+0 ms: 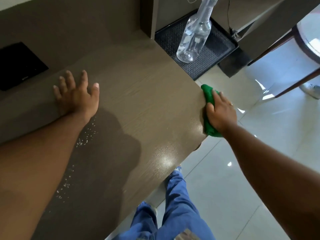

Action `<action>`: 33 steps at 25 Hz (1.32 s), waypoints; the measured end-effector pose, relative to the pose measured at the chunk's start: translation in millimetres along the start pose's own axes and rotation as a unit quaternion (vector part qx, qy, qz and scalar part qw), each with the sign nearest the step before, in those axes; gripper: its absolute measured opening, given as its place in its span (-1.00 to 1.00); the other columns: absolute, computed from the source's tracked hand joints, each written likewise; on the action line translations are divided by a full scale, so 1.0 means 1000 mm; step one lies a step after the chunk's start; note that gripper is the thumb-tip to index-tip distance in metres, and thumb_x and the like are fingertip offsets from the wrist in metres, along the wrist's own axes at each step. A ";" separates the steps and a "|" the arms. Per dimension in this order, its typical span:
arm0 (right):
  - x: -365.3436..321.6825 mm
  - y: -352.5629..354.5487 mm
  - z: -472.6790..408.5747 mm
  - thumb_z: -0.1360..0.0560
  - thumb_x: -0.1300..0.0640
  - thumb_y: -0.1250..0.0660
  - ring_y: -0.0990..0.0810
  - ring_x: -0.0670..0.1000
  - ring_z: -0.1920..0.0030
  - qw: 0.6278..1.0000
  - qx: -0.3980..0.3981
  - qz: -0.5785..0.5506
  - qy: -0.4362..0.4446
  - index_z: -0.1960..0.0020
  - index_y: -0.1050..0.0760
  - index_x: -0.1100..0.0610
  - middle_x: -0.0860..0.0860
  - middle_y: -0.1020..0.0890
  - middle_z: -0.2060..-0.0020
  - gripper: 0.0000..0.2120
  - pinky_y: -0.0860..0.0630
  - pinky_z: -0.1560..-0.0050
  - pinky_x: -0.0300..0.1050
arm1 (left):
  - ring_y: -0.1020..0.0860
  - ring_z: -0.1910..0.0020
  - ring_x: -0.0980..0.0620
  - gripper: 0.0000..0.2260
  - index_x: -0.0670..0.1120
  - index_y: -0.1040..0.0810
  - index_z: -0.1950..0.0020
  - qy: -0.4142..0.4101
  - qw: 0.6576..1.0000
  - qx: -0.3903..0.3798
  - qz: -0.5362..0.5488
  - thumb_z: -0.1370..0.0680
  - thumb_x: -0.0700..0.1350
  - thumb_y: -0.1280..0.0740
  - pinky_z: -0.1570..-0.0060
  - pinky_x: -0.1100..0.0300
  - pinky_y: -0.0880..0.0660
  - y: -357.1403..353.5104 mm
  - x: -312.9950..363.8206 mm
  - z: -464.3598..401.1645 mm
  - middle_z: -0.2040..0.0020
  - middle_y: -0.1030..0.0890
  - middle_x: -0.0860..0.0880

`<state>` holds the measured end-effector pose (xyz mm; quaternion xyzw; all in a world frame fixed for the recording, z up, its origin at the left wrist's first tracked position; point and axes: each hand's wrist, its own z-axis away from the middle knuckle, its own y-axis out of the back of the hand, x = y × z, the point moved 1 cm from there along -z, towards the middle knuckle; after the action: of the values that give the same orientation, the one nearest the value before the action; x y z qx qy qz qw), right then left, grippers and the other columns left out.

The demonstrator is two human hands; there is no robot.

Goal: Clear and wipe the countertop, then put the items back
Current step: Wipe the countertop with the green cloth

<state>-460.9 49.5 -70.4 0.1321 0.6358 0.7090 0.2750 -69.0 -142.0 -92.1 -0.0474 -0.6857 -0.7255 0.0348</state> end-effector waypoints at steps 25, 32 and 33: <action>-0.223 -0.029 0.008 -0.55 -0.16 -0.06 -0.17 0.25 -0.53 0.843 -0.075 0.101 0.524 -0.57 -0.16 -0.04 0.22 -0.18 -0.54 -0.40 -0.15 -0.48 0.18 | -0.08 -0.58 -0.15 -0.49 0.18 -0.12 -0.57 0.038 0.999 0.004 -0.014 -0.60 0.16 0.06 -0.52 -0.15 -0.01 0.003 0.002 -0.001 -0.61 -0.09 -0.10; -0.098 -0.007 -0.046 -0.52 -0.12 -0.14 -0.21 0.27 -0.50 0.817 -0.095 0.098 0.560 -0.53 -0.22 -0.10 0.21 -0.21 -0.54 -0.43 -0.22 -0.44 0.18 | 0.00 -0.59 -0.12 -0.53 0.18 -0.10 -0.58 0.043 0.999 -0.025 0.006 -0.65 0.13 0.01 -0.53 -0.10 0.07 0.009 0.007 0.001 -0.62 -0.04 -0.08; -0.117 -0.008 -0.070 -0.55 -0.13 -0.07 -0.15 0.26 -0.53 0.840 -0.083 0.103 0.527 -0.55 -0.18 -0.09 0.21 -0.15 -0.55 -0.43 -0.16 -0.46 0.17 | 0.02 -0.59 -0.12 -0.53 0.16 -0.11 -0.58 0.030 0.999 -0.038 0.020 -0.66 0.13 0.00 -0.53 -0.10 0.09 0.013 0.008 0.000 -0.62 -0.03 -0.09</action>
<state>-401.8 -73.6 -70.2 -0.2202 0.6066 0.7456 -0.1659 -75.1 -142.6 -78.7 -0.0403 -0.6550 -0.7515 0.0683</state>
